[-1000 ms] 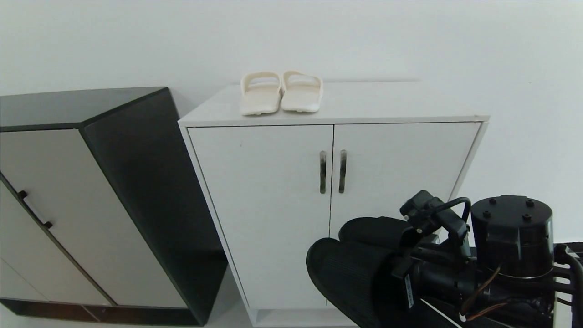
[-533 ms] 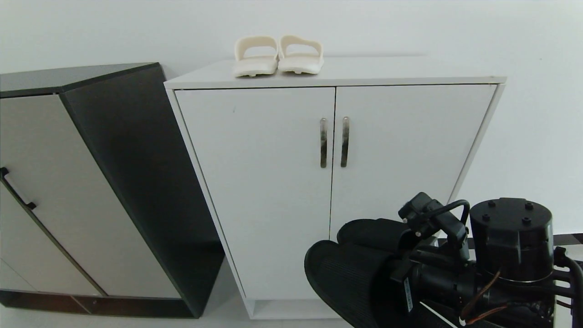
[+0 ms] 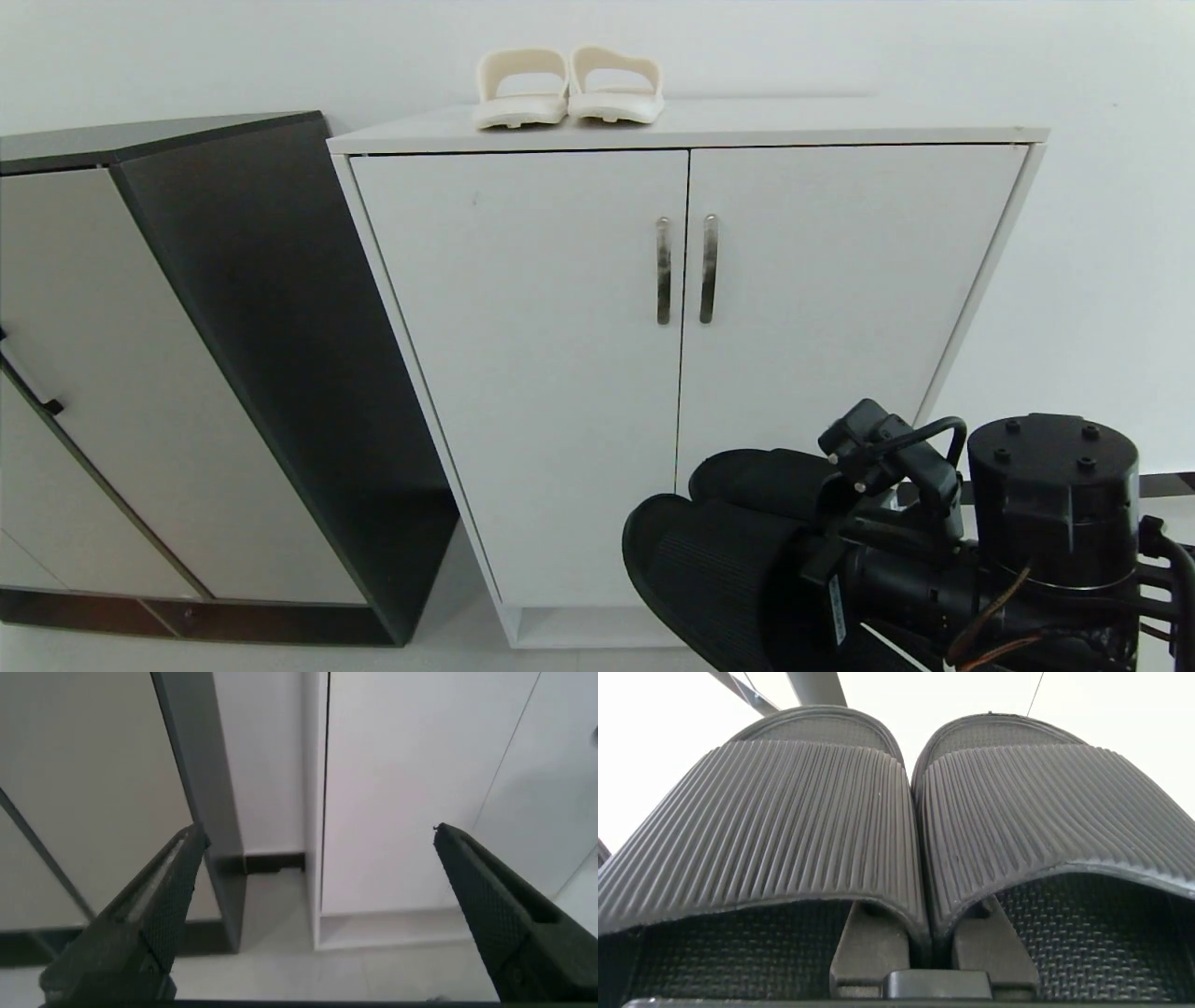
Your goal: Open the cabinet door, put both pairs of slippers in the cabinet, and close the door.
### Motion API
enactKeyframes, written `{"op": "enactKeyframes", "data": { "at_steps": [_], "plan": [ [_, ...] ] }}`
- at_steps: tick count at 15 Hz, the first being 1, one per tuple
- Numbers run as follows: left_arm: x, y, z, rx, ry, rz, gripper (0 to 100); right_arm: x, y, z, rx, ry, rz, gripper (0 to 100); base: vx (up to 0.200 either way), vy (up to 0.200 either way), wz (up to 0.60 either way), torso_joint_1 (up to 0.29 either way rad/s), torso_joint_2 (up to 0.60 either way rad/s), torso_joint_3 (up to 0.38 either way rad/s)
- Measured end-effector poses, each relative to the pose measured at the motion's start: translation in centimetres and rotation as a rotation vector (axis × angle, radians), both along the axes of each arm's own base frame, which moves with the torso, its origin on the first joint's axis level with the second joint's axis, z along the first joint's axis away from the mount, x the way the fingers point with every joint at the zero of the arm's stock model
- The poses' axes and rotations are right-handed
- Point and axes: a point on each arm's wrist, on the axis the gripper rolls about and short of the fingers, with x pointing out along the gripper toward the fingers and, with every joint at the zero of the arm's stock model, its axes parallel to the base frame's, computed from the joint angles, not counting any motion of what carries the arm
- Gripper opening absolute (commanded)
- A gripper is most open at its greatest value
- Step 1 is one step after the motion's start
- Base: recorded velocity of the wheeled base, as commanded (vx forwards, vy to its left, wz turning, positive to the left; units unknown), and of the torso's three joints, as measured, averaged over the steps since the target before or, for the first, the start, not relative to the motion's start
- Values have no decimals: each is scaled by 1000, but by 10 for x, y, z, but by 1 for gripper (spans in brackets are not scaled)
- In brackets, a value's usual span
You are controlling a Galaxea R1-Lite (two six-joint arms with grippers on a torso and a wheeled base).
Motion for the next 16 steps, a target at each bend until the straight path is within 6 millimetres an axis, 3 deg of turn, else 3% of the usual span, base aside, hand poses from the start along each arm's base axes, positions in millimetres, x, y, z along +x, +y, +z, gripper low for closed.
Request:
{"op": "enactKeyframes", "data": {
  "at_steps": [3, 7, 12, 16],
  "plan": [
    [7, -1, 49, -42, -29, -42, 100, 1, 1, -1, 3, -4, 0, 0, 0, 0, 0, 0, 0, 0],
    [52, -5, 99, -42, -41, -212, 100, 1, 1, -4, 2, -2, 0, 0, 0, 0, 0, 0, 0, 0],
    [123, -19, 127, -48, 51, -474, 100, -2, 1, -8, -25, -16, 19, 0, 0, 0, 0, 0, 0, 0],
    [181, -62, 148, -48, 44, -688, 100, 2, 3, -11, -11, -21, 12, 0, 0, 0, 0, 0, 0, 0]
  ]
}}
